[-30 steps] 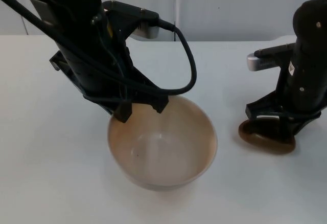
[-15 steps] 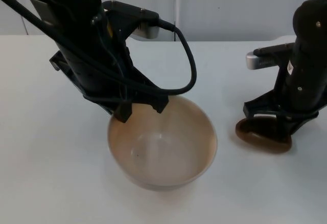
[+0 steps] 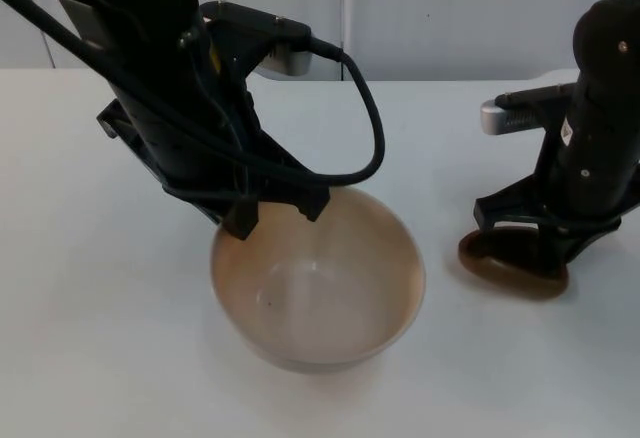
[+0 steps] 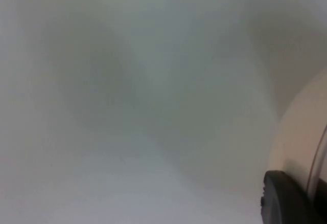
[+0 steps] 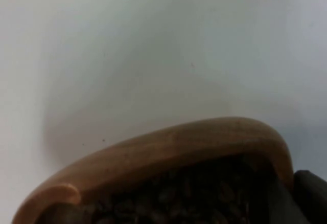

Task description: Pick up the bowl with the left hand and pour the coffee beans from the cup into the bowl with the right hand.

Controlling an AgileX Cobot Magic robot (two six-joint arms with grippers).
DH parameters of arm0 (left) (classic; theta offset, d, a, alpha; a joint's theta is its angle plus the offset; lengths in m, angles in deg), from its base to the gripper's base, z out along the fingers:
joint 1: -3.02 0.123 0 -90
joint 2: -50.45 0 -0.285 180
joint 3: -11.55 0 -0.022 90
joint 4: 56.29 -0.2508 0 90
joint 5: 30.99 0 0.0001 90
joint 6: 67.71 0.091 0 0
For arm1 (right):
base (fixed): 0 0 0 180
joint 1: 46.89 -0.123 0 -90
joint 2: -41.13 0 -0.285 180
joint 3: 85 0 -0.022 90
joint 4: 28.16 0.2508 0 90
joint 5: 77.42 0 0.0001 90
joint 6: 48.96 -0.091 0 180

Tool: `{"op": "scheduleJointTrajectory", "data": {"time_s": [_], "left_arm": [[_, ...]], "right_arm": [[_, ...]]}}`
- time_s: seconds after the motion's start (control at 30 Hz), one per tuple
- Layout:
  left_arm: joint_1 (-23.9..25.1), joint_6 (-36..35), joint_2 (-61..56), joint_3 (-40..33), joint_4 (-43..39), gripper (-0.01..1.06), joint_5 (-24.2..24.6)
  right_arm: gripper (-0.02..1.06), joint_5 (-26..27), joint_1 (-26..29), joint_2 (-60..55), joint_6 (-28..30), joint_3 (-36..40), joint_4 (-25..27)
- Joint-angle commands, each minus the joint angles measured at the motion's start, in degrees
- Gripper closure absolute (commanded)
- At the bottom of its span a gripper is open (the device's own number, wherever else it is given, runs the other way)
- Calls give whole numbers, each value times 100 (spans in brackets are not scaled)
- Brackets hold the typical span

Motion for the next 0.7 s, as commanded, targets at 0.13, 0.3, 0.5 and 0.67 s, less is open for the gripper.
{"op": "scheduleJointTrajectory", "data": {"time_s": [0.13,0.3,0.5,0.67], "left_arm": [[-31,-34,-59,-8,60,105,-60],[-31,-34,-59,-8,60,105,-60],[-31,-34,-59,-8,60,105,-76],[-31,-34,-59,-8,60,105,-76]], "right_arm": [[96,16,15,8,54,-9,56],[89,4,15,8,54,-9,66],[72,17,15,8,54,-9,68],[70,60,15,8,54,-9,79]]}}
